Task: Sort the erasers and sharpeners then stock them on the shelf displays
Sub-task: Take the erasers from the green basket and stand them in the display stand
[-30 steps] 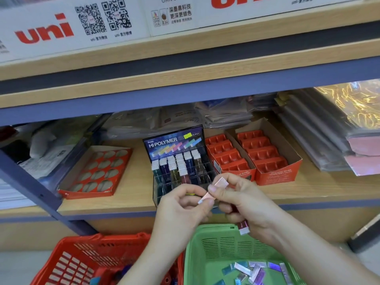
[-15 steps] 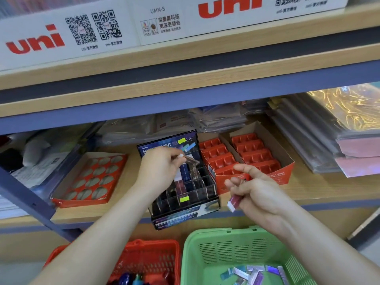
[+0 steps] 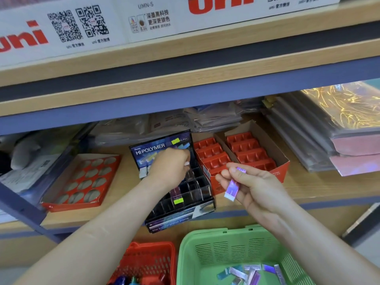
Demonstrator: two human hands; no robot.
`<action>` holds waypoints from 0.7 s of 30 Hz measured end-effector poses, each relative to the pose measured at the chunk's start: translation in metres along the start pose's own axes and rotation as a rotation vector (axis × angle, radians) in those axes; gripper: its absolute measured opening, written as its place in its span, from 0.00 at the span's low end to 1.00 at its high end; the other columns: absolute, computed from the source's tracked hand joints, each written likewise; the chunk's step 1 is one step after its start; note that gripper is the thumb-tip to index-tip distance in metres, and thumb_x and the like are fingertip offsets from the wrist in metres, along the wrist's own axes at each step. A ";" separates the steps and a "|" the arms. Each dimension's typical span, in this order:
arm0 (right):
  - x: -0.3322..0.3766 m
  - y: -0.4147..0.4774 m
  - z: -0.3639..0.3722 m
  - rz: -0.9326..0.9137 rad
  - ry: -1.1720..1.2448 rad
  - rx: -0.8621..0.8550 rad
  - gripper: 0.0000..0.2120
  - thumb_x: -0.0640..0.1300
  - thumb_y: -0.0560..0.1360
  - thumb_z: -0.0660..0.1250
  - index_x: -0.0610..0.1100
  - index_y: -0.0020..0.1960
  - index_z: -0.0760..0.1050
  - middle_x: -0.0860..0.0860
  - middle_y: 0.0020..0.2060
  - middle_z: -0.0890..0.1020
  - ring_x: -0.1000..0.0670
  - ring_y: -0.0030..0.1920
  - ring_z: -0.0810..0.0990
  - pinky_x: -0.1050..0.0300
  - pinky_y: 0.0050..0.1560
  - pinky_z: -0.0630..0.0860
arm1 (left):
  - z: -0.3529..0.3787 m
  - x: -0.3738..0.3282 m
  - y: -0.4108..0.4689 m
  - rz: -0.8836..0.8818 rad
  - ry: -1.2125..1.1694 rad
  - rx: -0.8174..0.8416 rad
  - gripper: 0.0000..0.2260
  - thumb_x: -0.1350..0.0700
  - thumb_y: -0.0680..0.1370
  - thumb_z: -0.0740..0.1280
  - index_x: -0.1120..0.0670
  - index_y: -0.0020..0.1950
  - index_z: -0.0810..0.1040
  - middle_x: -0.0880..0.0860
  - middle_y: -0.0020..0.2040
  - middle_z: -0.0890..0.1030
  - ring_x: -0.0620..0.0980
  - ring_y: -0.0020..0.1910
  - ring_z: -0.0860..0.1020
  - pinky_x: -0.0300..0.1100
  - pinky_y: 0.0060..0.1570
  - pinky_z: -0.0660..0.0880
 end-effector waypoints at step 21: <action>-0.020 -0.002 0.010 -0.039 -0.244 0.125 0.08 0.38 0.74 0.69 0.42 0.51 0.83 0.43 0.46 0.84 0.49 0.43 0.82 0.59 0.40 0.81 | -0.019 -0.026 -0.101 -0.509 -1.349 -0.105 0.03 0.60 0.73 0.73 0.55 0.45 0.84 0.54 0.36 0.85 0.47 0.35 0.81 0.35 0.36 0.77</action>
Point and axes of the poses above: each hand's wrist, its own y-axis towards the middle knuckle, its own z-axis out of the palm, x = y × z, the point moved 4 cm from there along y, towards the middle knuckle
